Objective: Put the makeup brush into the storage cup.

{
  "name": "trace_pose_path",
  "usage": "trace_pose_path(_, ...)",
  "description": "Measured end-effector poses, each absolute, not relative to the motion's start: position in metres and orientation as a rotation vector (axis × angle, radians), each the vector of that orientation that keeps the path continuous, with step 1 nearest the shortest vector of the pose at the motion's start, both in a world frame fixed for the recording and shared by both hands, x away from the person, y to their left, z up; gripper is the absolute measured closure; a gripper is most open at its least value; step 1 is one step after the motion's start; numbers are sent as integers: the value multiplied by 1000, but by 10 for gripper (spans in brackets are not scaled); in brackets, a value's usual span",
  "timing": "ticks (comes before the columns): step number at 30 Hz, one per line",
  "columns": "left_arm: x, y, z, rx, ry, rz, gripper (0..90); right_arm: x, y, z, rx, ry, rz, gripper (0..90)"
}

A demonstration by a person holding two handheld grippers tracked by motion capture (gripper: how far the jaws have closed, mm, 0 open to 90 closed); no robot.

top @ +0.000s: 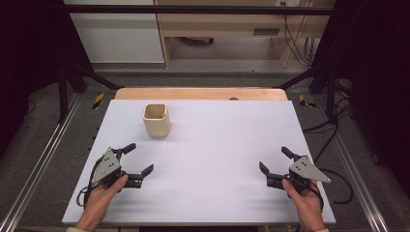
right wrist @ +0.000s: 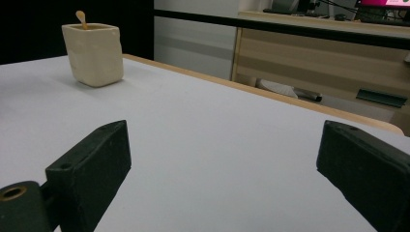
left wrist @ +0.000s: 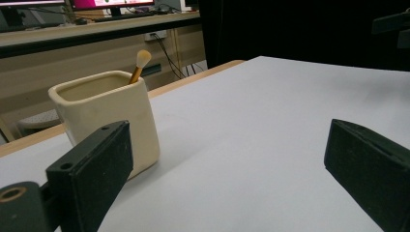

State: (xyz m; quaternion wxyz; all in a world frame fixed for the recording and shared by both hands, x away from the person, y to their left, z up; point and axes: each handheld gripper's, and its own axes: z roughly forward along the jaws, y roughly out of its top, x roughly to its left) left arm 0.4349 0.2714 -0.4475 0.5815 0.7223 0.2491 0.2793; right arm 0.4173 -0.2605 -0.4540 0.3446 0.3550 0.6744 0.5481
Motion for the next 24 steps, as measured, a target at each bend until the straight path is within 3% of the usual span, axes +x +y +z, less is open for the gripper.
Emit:
trace_pose_path(14,429,280,-457,1654,542,668,30,417,-261,-454,925,1751,1436,55)
trace_pose_path(24,430,295,-461,1534,632,687,42,418,-263,-455,948,1739,1472,45)
